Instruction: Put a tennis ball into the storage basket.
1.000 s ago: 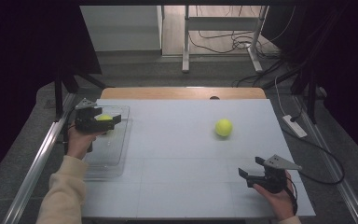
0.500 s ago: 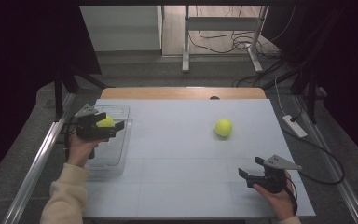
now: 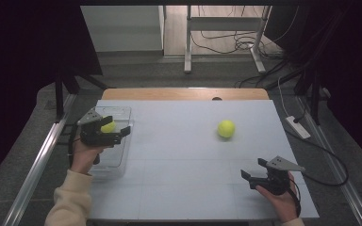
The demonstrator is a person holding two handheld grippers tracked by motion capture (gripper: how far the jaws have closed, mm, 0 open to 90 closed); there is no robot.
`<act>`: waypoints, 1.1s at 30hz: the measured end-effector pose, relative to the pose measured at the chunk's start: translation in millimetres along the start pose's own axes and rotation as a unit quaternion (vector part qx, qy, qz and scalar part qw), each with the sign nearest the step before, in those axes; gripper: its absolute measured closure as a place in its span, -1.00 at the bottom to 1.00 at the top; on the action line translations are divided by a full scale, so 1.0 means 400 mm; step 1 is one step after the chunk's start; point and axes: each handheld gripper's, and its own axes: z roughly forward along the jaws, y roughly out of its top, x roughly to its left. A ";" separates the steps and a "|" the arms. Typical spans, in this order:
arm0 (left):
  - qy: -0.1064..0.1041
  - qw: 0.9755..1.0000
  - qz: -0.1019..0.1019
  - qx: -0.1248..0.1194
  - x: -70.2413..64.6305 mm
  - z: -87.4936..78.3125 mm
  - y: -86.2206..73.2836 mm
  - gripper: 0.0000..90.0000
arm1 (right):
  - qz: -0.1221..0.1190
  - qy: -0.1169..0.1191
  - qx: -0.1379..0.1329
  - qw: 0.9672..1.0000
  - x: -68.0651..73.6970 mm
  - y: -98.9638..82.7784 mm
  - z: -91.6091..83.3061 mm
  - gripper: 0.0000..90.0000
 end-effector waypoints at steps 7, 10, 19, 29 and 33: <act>-0.019 1.000 0.013 -0.005 -0.033 0.011 -0.001 -0.81 | 0.001 0.000 0.000 1.000 -0.002 -0.001 0.001 -0.69; -0.021 1.000 0.016 0.000 -0.041 0.021 -0.001 -0.81 | 0.002 -0.001 0.000 1.000 -0.004 -0.002 0.000 -0.69; -0.037 0.999 0.022 -0.008 -0.068 0.032 0.006 -0.81 | 0.000 -0.002 0.002 1.000 -0.003 -0.003 -0.001 -0.69; -0.046 0.998 0.032 -0.003 -0.086 0.050 0.003 -0.81 | 0.000 -0.001 -0.001 1.000 0.001 -0.004 -0.004 -0.69; -0.049 0.998 0.038 0.001 -0.093 0.059 0.002 -0.81 | 0.001 -0.001 -0.002 1.000 0.002 -0.003 -0.005 -0.69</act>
